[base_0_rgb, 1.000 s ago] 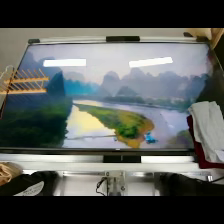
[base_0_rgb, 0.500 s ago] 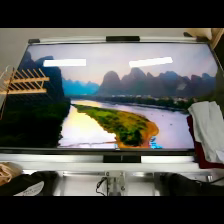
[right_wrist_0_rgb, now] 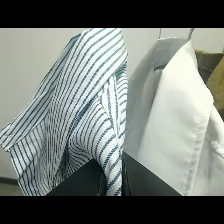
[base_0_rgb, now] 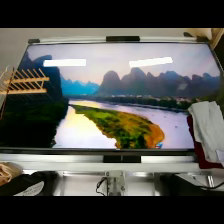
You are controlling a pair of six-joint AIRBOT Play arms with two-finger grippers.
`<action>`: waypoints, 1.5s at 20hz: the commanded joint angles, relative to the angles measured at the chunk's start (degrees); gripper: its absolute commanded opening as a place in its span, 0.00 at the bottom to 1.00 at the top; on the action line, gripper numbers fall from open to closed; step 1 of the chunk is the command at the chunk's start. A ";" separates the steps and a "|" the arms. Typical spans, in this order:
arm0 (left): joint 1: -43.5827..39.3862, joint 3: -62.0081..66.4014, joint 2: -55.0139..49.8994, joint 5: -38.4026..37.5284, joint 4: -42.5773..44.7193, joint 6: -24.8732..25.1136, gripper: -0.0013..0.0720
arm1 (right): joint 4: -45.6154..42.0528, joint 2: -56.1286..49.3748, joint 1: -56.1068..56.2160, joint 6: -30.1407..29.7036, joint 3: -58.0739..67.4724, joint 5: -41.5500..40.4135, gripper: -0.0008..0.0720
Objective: Fold the shirts.
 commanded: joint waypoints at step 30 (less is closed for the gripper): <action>0.02 0.04 -7.93 -12.98 1.29 0.96 0.83 | -6.29 7.34 2.40 12.70 -2.54 71.49 0.69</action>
